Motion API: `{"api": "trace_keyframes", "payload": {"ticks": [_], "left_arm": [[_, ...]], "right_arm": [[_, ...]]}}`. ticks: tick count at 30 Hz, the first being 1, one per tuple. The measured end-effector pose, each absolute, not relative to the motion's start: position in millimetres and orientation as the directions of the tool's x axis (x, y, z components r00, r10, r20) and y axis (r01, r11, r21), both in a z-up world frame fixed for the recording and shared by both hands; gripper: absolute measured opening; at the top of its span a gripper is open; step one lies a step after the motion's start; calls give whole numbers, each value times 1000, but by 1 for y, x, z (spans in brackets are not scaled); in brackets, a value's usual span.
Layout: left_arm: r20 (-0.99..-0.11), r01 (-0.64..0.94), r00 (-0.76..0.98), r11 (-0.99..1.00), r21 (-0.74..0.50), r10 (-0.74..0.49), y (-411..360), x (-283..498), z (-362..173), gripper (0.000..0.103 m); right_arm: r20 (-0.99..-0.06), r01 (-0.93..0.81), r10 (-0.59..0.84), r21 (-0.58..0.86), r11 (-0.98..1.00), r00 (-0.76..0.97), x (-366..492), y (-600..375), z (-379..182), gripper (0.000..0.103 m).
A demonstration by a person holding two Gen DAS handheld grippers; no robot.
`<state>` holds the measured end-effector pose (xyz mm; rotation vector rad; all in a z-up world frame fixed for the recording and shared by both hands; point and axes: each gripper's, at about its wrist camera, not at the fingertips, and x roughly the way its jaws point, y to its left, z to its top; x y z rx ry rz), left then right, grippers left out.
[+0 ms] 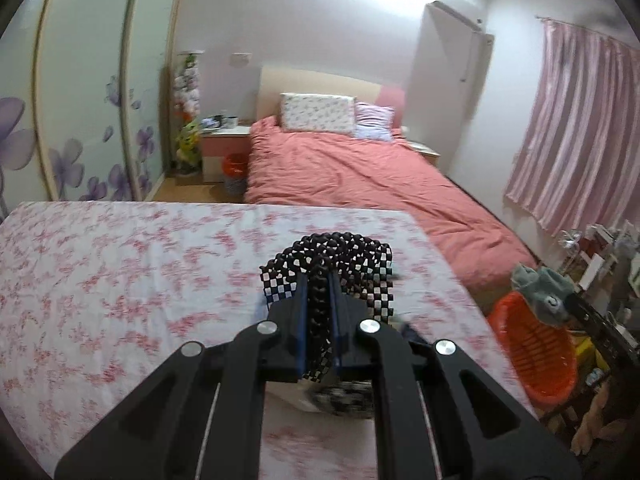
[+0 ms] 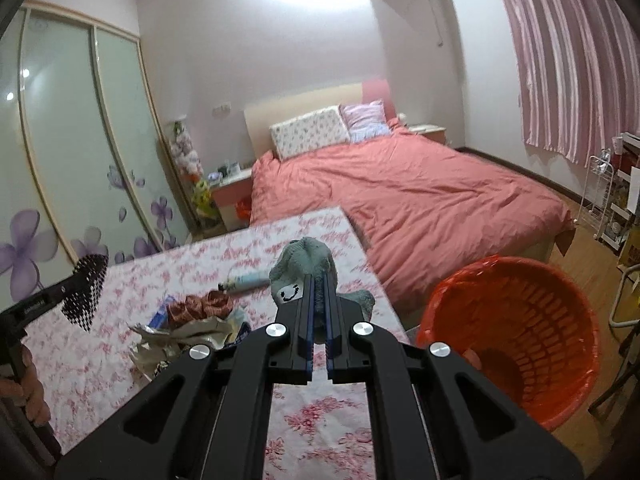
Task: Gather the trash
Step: 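Carry both items over the orange basket and open both tools to drop them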
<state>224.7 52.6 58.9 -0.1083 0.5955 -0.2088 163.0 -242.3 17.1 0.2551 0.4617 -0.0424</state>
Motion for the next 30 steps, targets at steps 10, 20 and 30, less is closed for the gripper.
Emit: {"api": "trace_keyframes", "payload": {"ticks": [10, 20, 30], "left_arm": [[-516, 340, 759, 918, -205, -396, -36, 200, 65, 10], [-521, 508, 652, 827, -240, -551, -138, 193, 45, 10], [-575, 618, 526, 746, -248, -626, -231, 201, 8, 9]], "right_arm": [[-370, 213, -112, 245, 946, 922, 134, -288, 25, 4], [-371, 359, -246, 276, 891, 895, 123, -350, 3, 4], [-404, 423, -283, 313, 850, 870, 124, -389, -23, 4]]}}
